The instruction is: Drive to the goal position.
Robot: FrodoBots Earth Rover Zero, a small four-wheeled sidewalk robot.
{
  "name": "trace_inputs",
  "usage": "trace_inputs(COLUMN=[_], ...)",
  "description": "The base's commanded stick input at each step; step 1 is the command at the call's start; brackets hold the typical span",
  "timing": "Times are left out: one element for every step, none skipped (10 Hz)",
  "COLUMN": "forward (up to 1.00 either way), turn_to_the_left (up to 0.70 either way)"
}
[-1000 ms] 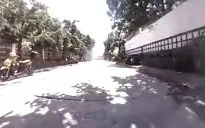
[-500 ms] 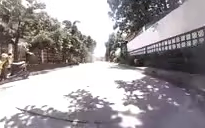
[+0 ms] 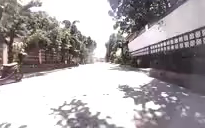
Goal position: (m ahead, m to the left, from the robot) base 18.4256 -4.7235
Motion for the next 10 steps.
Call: trace_inputs(forward=[1.00, 1.00, 1.00, 1.00, 1.00, 1.00, 1.00, 1.00, 1.00, 1.00], turn_to_the_left=[0.00, 0.00, 0.00, 0.00, 0.00, 0.00, 0.00, 0.00, 0.00, 0.00])
